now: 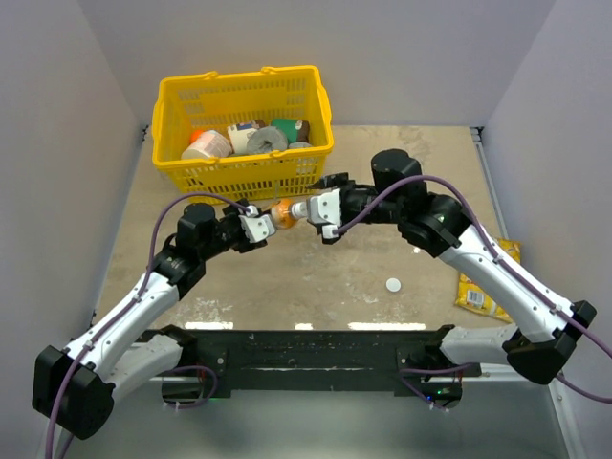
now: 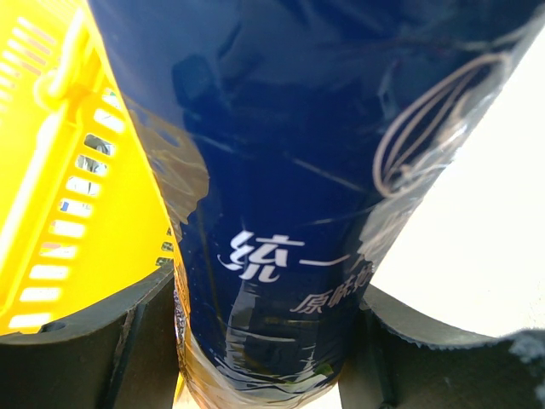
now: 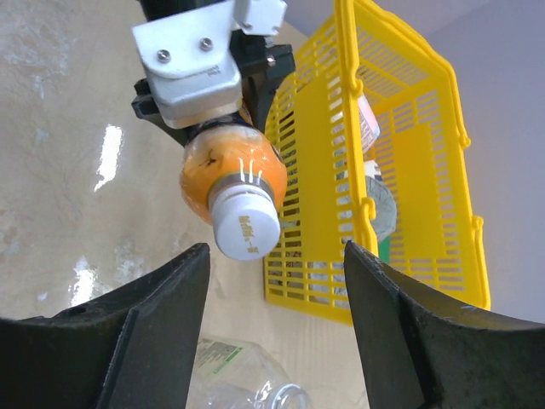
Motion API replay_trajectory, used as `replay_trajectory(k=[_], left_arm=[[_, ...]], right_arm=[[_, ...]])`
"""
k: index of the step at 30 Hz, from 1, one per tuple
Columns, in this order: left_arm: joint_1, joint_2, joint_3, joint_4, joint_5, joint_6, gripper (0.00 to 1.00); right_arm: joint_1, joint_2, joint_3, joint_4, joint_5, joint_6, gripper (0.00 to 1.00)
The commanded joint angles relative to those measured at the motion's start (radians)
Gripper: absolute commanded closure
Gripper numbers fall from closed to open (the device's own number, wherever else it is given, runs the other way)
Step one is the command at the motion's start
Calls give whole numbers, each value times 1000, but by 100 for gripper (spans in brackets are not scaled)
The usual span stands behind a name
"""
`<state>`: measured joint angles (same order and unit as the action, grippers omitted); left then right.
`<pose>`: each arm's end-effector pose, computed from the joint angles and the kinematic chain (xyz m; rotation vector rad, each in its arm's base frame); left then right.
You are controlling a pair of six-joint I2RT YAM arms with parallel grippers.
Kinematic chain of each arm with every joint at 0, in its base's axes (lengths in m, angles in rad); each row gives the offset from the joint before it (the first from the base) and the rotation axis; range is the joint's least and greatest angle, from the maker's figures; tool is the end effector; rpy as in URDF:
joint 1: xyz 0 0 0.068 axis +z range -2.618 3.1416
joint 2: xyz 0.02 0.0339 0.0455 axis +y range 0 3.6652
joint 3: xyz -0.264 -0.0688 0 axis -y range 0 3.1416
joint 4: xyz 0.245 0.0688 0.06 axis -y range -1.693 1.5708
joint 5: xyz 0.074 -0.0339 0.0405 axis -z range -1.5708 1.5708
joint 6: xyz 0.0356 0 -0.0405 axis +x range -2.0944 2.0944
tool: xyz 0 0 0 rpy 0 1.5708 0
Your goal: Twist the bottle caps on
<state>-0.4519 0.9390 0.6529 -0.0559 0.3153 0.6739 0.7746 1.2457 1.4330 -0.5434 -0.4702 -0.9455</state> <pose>0.1910 -0.1050 0.2788 1.1855 1.4824 -0.1506 0.1776 0.1964 0.4314 -1.6246 0.9867 0.3363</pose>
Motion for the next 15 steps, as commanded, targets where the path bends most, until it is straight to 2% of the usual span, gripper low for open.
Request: replay_trajectory(k=[1, 15], left_arm=[[7, 1, 42, 16, 27, -7, 100], [9, -11, 22, 39, 18, 42, 100]], right_arm=[[40, 4, 52, -42, -19, -107, 36], [54, 61, 104, -110, -41, -122, 49]])
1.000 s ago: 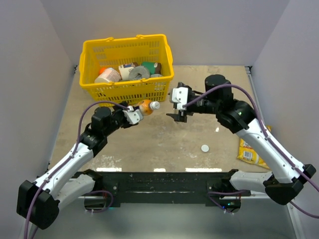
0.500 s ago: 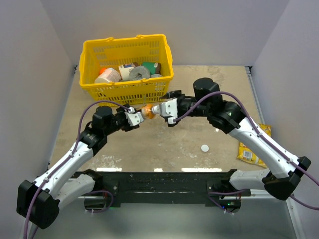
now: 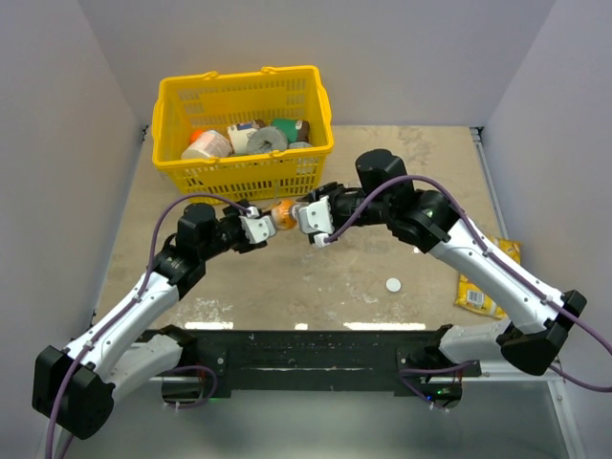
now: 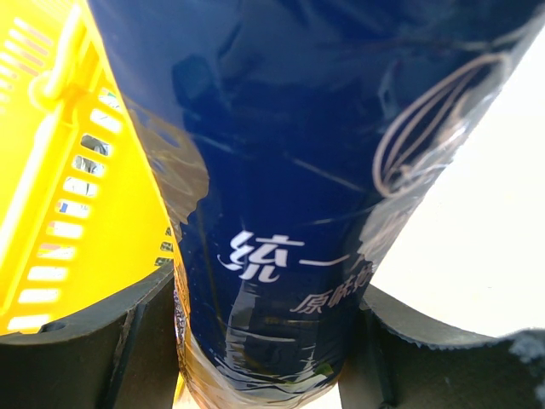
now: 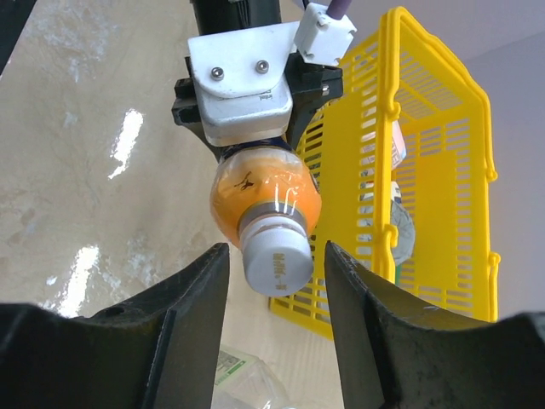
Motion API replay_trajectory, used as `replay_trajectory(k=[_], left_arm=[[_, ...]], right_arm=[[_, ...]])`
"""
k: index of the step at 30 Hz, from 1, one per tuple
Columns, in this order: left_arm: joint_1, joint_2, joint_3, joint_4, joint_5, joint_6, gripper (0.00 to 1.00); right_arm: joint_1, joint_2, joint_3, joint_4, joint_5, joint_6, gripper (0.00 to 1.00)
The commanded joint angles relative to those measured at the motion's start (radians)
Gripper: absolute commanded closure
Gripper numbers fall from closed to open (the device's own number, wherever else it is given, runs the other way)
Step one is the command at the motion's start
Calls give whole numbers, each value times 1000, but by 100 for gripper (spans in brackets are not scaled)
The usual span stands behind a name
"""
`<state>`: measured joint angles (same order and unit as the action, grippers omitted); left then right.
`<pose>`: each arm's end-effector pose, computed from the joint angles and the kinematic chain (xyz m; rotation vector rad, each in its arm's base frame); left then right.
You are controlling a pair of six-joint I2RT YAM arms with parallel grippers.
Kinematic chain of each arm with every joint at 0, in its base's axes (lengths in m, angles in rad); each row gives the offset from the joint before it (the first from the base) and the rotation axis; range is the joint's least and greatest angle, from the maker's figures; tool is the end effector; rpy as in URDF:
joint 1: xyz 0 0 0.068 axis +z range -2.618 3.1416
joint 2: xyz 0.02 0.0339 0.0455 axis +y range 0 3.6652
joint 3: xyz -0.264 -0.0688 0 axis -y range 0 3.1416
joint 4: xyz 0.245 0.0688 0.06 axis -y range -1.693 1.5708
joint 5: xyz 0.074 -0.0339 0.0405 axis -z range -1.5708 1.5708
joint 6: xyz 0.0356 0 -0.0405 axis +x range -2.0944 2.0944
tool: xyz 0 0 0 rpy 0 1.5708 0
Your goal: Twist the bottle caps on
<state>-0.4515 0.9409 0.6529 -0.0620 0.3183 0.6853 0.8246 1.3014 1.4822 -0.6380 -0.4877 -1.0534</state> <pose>0.1910 -0.1050 0.2778 1.1983 1.4812 -0.1473 0.1741 0.2129 0.4245 -1.7648 0.9146 0.3459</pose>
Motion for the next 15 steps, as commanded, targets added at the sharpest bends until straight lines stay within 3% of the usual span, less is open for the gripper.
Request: replay_trajectory(k=[1, 15], left_arm=[[8, -13, 18, 47, 15, 39, 100], [8, -22, -1, 103, 8, 56, 100]], right_arm=[[4, 7, 56, -20, -26, -13, 51], [4, 47, 84, -78, -25, 1, 75]])
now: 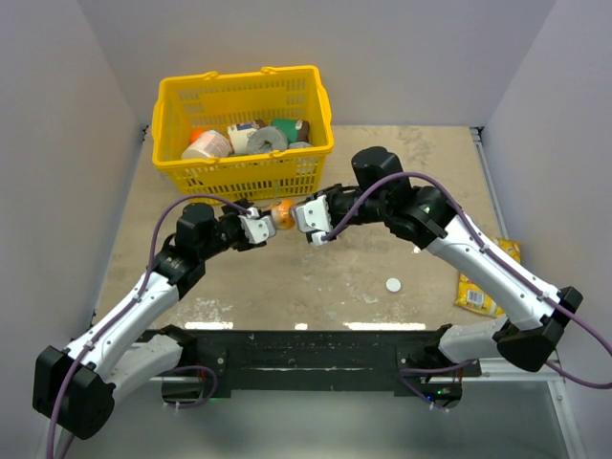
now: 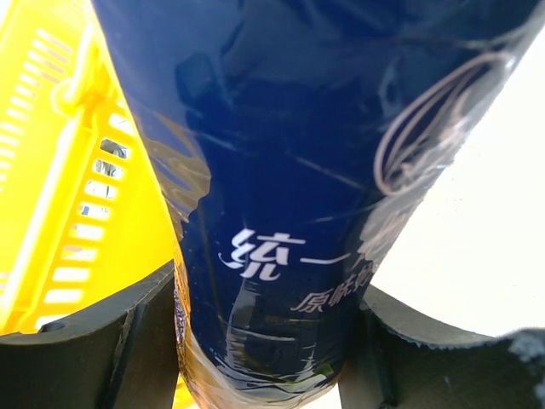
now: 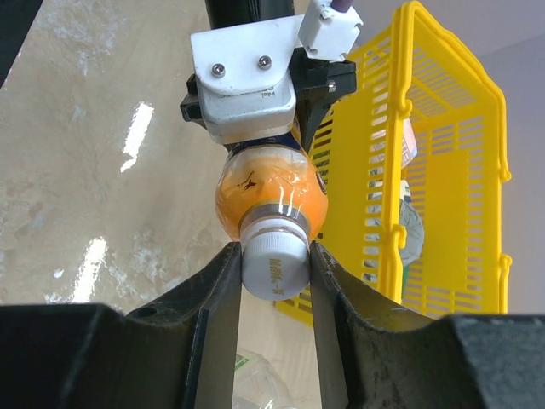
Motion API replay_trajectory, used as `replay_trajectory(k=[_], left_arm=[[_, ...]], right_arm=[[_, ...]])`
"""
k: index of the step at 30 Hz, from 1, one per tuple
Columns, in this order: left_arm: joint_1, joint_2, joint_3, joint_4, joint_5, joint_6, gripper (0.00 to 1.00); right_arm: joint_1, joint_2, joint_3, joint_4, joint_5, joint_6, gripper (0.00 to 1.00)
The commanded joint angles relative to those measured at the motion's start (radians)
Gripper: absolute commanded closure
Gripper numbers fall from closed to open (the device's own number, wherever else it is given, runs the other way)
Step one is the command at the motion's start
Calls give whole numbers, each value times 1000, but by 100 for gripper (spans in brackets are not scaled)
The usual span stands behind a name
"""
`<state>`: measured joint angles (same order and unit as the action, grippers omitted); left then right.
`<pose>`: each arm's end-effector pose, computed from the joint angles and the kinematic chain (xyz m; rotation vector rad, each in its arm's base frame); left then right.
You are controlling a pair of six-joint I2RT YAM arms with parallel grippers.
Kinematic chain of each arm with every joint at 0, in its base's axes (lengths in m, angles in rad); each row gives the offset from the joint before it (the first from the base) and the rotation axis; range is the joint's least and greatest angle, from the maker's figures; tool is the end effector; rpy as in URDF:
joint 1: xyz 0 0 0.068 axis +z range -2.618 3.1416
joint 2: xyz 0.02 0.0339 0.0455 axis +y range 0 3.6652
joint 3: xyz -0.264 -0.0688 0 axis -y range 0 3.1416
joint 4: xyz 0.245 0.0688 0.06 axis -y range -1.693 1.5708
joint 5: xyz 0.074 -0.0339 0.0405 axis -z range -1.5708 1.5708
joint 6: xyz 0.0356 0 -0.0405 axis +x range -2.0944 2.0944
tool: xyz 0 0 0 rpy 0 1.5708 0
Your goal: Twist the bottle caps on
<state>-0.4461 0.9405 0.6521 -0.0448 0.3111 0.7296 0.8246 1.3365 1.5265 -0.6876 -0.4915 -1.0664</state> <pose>0.1922 -0.1040 0.2793 1.2154 1.4457 -0.1026 0.1781 0.2174 0.4252 -1.7970 0.9291 0.3546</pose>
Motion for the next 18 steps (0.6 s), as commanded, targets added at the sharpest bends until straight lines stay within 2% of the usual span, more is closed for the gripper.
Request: replay_trajectory(k=[1, 4, 5, 9, 11, 16, 18], left_arm=[[3, -25, -2, 88, 16, 17, 100], [3, -32, -8, 109, 3, 37, 100], [3, -37, -9, 134, -21, 42, 100], [1, -65, -31, 241, -102, 97, 100], [0, -95, -72, 337, -139, 116, 100], [-5, -124, -118, 424, -196, 151, 100], [-6, -137, -141, 463, -225, 163, 100]], right_arm=[[4, 16, 40, -26, -19, 23, 77], [4, 45, 41, 11, 19, 107, 78], [4, 59, 56, 22, 34, 202, 78], [4, 153, 138, -9, 47, 403, 82], [2, 190, 164, -17, 44, 518, 83], [-5, 254, 211, -21, 33, 764, 84], [-34, 276, 222, -6, -14, 837, 85]])
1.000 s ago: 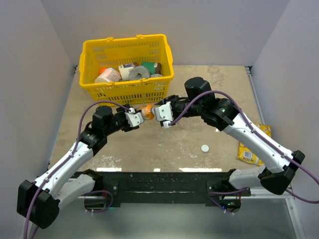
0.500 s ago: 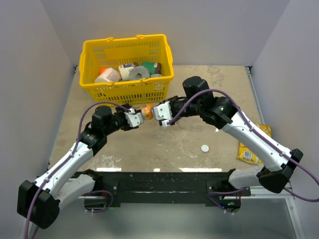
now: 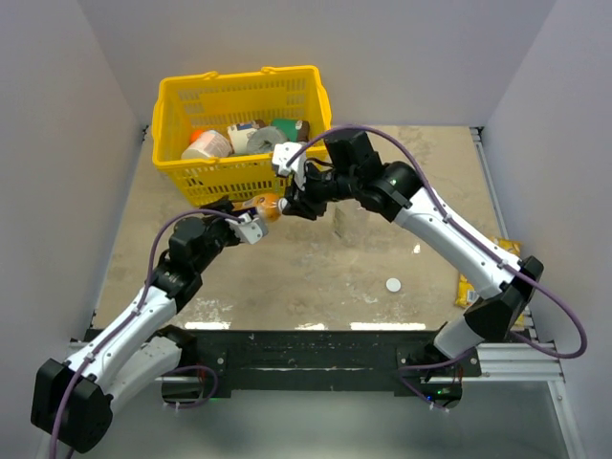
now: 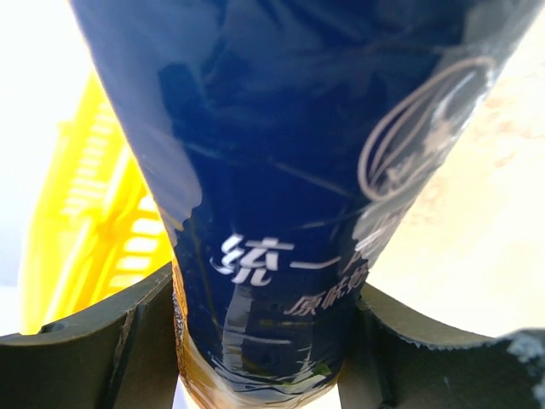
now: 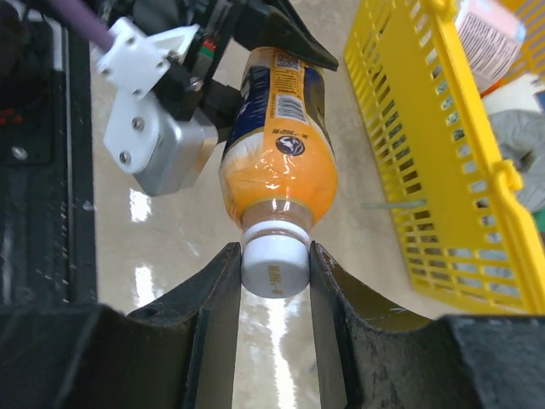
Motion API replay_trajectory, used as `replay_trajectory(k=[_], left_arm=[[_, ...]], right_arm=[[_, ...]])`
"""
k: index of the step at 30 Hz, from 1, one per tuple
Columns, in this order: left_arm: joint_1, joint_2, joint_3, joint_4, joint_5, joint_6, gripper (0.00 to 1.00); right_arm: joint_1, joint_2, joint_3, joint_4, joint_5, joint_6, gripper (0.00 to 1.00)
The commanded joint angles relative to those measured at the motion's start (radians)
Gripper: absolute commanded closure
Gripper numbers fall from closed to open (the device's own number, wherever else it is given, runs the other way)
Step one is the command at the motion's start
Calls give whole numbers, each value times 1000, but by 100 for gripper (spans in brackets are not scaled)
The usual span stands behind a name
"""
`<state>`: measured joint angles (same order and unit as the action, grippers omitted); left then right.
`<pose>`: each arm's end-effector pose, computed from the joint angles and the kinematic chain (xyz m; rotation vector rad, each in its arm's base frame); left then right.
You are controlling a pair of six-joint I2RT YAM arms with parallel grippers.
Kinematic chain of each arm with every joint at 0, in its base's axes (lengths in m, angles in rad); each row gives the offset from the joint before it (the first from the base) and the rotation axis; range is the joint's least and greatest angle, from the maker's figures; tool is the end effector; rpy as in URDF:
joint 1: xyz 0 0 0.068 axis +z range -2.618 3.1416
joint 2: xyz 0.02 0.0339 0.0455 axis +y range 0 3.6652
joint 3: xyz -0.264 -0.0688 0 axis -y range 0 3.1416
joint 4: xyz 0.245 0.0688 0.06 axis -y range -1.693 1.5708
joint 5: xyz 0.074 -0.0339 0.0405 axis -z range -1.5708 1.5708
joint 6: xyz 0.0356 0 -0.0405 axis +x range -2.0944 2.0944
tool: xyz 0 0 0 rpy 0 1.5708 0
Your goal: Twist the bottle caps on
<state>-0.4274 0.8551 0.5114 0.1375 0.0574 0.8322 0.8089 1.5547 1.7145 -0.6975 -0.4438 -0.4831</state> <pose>0.1856 -0.0868 0.2642 1.0835 1.4160 0.2410 0.2231 0.2560 0.4213 -1.4809 1.5167 0.6618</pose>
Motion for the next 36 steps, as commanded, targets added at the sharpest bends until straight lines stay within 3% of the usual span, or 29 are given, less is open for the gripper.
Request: replay_trajectory(k=[1, 10, 19, 22, 23, 24, 26, 28, 31, 32, 33, 34, 35, 36], left_arm=[[-25, -56, -8, 310, 21, 64, 100], [-43, -42, -48, 404, -85, 122, 100], [-63, 7, -45, 435, -188, 192, 100], [-63, 16, -44, 426, -208, 194, 100], [-63, 25, -28, 398, -237, 174, 100], [-63, 28, -14, 367, -240, 160, 100], [-57, 32, 24, 248, -228, 99, 100], [-54, 29, 47, 98, -155, 62, 100], [-51, 39, 71, -34, -64, -33, 100], [-50, 47, 88, -65, -18, -76, 100], [-47, 54, 96, -119, 16, -93, 100], [-44, 56, 102, -131, 78, -105, 100], [-43, 55, 102, -134, 105, -128, 100], [-43, 56, 104, -136, 129, -136, 100]], right_arm=[[-31, 64, 34, 22, -84, 320, 85], [-165, 137, -10, 163, -361, 720, 86], [-224, 238, -36, 358, -623, 955, 88], [-241, 249, -26, 401, -656, 1000, 72], [-288, 228, -9, 417, -654, 1005, 40], [-313, 217, 9, 399, -653, 996, 31], [-391, 235, 153, 312, -662, 872, 17], [-474, 274, 385, 138, -676, 740, 13], [-548, 315, 575, 12, -704, 623, 12], [-553, 309, 597, -35, -699, 553, 12], [-553, 268, 611, -183, -644, 312, 12], [-522, 233, 573, -244, -603, 188, 13], [-490, 193, 523, -291, -540, 61, 14], [-447, 76, 375, -353, -369, -189, 16]])
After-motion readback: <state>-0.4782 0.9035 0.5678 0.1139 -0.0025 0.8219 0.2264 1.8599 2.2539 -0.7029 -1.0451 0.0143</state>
